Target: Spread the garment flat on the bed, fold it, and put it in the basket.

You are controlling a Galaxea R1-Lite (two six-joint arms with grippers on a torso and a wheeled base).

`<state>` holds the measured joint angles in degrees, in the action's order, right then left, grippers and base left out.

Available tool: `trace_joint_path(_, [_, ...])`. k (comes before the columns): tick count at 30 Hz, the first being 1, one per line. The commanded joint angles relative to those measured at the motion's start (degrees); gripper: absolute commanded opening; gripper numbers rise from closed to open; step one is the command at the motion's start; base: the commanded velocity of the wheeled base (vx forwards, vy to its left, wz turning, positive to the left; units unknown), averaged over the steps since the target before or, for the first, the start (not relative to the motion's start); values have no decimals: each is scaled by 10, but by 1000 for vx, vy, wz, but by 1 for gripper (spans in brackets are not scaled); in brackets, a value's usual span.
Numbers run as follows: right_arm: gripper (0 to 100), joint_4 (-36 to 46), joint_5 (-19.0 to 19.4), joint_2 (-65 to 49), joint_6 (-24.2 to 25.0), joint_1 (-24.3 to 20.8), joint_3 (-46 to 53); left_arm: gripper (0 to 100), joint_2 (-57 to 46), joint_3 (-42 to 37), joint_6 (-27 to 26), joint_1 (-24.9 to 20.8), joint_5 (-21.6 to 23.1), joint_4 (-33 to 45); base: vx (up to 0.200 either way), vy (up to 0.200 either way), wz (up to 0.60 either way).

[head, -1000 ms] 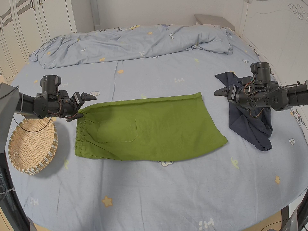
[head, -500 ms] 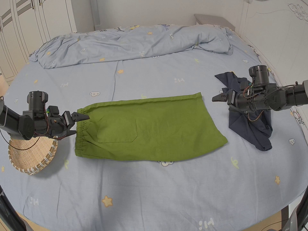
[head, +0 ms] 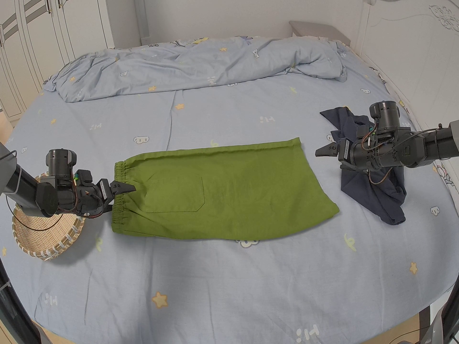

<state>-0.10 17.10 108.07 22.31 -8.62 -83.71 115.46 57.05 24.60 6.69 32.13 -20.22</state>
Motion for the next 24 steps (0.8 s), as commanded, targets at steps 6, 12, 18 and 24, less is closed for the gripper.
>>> trace_joint_path(6, [100, -2, 0, 1, 0, -1, 1, 100, 40, 10, -1, -2, 0, -10, 0, 0, 0])
trace_joint_path(12, [100, -3, 0, 1, 1, 0, 1, 100, 50, 17, 4, -3, 3, -20, 0, 0, 0])
trace_joint_path(18, [100, -3, 0, 1, 1, 0, 1, 100, 64, 31, 8, -8, 6, -20, 0, 0, 0])
trace_joint_path(24, [100, -3, 0, 3, 1, 0, 1, 100, 68, 36, 10, -8, 10, -22, 0, 0, 0])
